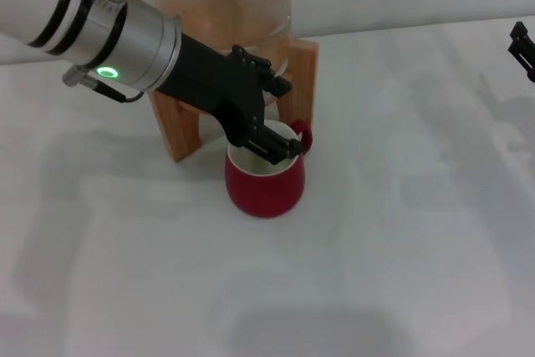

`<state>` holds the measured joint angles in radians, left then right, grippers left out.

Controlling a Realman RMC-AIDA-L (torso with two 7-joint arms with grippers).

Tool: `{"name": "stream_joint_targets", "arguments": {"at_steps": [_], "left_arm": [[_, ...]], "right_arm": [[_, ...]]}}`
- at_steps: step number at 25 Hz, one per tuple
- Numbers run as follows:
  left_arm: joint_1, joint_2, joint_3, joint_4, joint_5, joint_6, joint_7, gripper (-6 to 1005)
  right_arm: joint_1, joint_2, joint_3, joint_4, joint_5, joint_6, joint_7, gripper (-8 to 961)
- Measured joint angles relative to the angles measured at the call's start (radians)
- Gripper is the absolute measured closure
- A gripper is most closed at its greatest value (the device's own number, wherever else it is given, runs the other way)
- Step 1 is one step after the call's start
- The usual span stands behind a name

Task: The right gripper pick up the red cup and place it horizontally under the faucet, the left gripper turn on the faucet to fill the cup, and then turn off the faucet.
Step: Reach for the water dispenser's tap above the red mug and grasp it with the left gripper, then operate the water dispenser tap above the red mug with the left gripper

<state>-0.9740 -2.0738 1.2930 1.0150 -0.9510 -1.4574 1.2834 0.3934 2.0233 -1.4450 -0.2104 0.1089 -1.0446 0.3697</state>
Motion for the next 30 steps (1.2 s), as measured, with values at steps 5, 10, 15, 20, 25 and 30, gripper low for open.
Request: {"name": "stream_joint_targets", "arguments": {"at_steps": [5, 10, 15, 20, 25, 30], "left_arm": [[0.007, 0.0, -0.001, 0.023, 0.005, -0.015, -0.009, 163], [0.017, 0.0, -0.009, 0.05, 0.007, -0.034, -0.025, 165], [0.017, 0.001, -0.009, 0.051, 0.007, -0.039, -0.032, 167], [0.017, 0.002, -0.009, 0.054, 0.008, -0.041, -0.033, 169], [0.026, 0.001, -0.009, 0.104, 0.021, -0.041, -0.033, 171], [0.038, 0.0, -0.022, 0.157, 0.026, -0.036, -0.033, 173]], "right_arm": [[-0.001, 0.0, 0.0, 0.0, 0.001, 0.0, 0.0, 110], [0.003, 0.0, 0.0, 0.0, 0.002, 0.0, 0.0, 110], [0.006, 0.0, 0.0, 0.0, 0.003, 0.0, 0.0, 109], [0.007, 0.0, 0.0, -0.001, 0.003, 0.0, 0.0, 109], [0.007, 0.0, 0.0, 0.0, 0.003, 0.0, 0.0, 109], [0.007, 0.0, 0.0, -0.005, 0.003, 0.0, 0.0, 109]]}}
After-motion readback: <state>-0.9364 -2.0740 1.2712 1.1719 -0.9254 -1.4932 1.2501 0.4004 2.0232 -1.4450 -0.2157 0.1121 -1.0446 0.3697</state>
